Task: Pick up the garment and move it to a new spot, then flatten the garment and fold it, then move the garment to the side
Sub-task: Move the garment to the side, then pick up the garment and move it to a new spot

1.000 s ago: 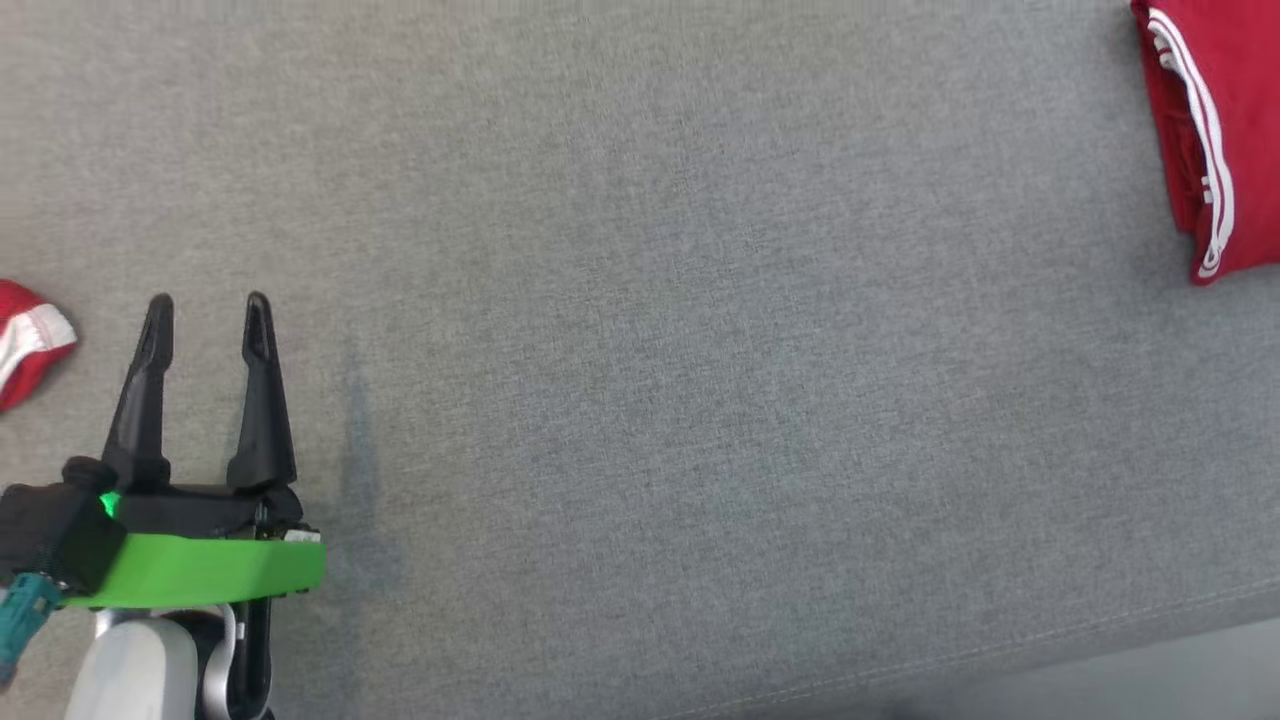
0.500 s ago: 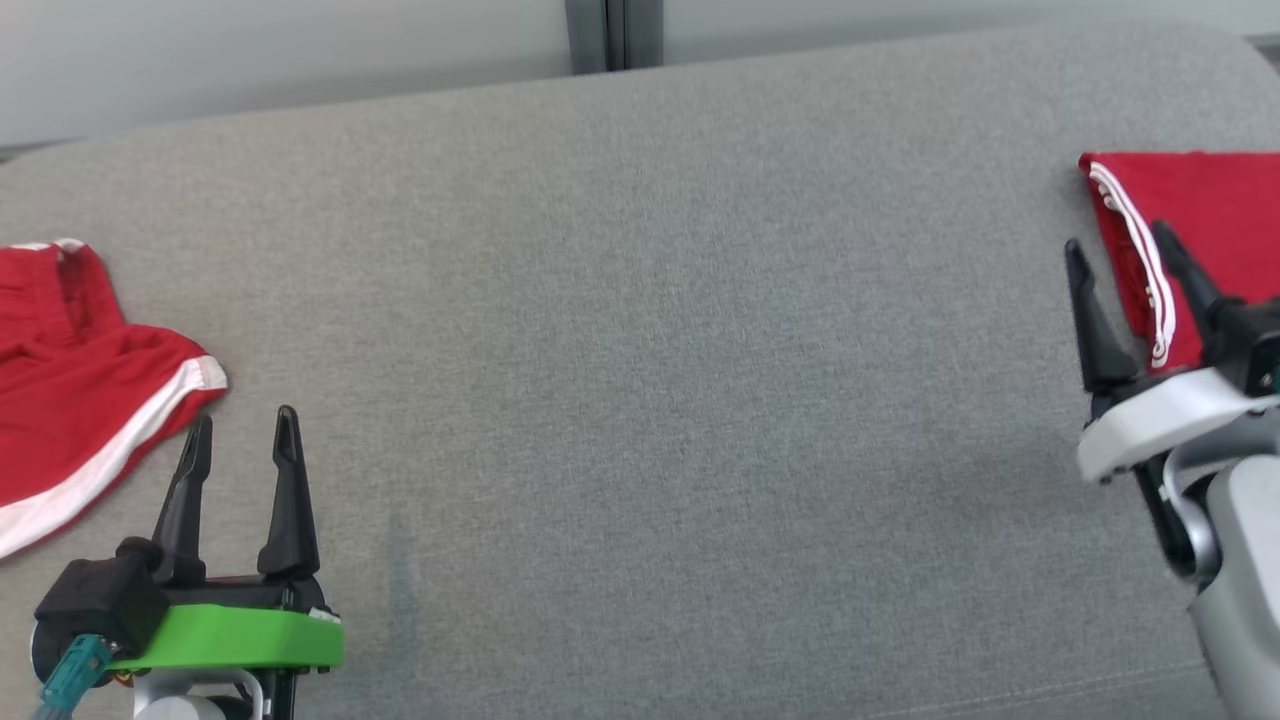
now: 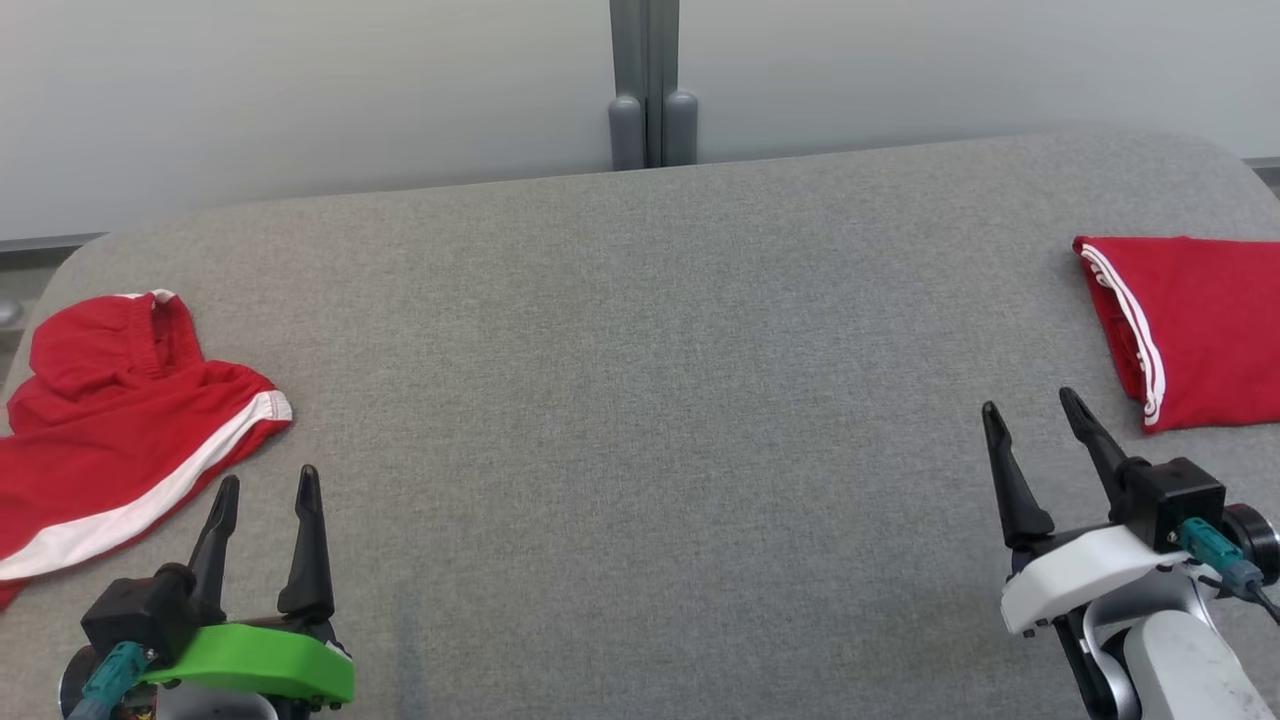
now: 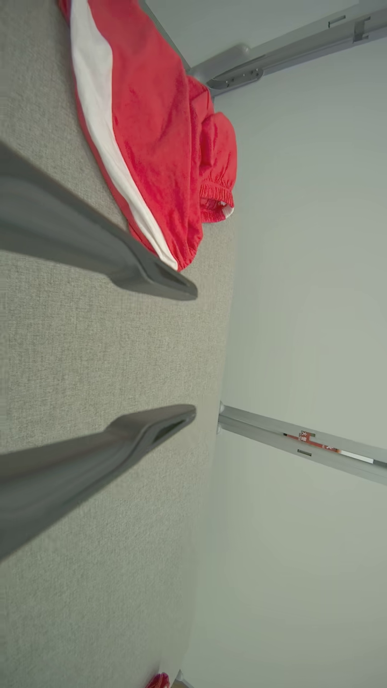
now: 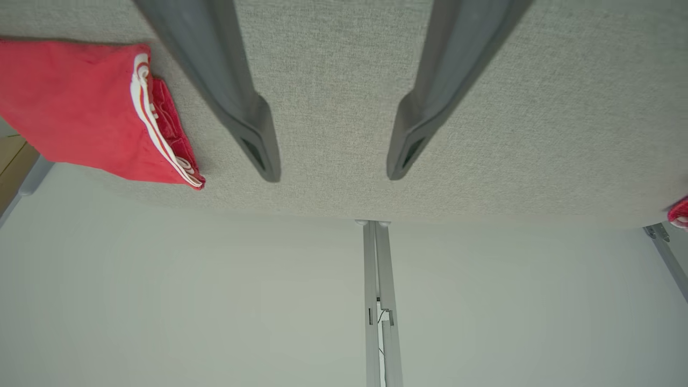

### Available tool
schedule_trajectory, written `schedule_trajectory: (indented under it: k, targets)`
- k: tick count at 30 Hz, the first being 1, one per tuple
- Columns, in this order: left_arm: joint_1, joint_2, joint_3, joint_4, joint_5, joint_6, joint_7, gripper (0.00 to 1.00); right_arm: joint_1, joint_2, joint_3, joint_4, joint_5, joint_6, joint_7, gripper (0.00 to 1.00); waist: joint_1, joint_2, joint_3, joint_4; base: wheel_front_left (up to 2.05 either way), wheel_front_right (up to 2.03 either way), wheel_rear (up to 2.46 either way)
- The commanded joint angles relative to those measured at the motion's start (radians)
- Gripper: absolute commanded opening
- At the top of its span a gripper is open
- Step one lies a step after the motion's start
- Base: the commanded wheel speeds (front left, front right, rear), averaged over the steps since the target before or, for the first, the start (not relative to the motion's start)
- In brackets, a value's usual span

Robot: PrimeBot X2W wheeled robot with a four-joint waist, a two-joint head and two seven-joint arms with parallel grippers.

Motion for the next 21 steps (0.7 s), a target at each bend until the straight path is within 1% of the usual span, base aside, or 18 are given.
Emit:
schedule_trajectory:
  k: [1,10,15,21]
  targets:
    - [0.006,0.004,0.0,0.012,-0.005,0.005,0.004,1.0,0.02,0.007,-0.009,-0.006,-0.009,-0.002,0.005,1.0,0.0001,0.0,-0.02,0.012,0.0,0.0,0.0]
    - [0.016,-0.004,-0.008,0.052,-0.012,0.009,-0.005,1.0,0.042,0.04,-0.014,-0.014,-0.027,-0.002,0.031,1.0,0.0001,0.0,-0.045,0.021,0.0,0.0,0.0]
    - [0.016,-0.008,-0.013,0.046,-0.012,0.012,-0.011,1.0,0.036,0.043,-0.008,-0.02,-0.025,-0.002,0.039,1.0,0.0001,0.0,-0.035,0.028,0.0,0.0,0.0]
    - [0.018,0.001,-0.013,0.046,-0.015,0.009,-0.017,1.0,0.043,0.045,-0.014,-0.013,-0.023,-0.002,0.041,1.0,0.0001,0.0,-0.033,0.033,0.0,0.0,0.0]
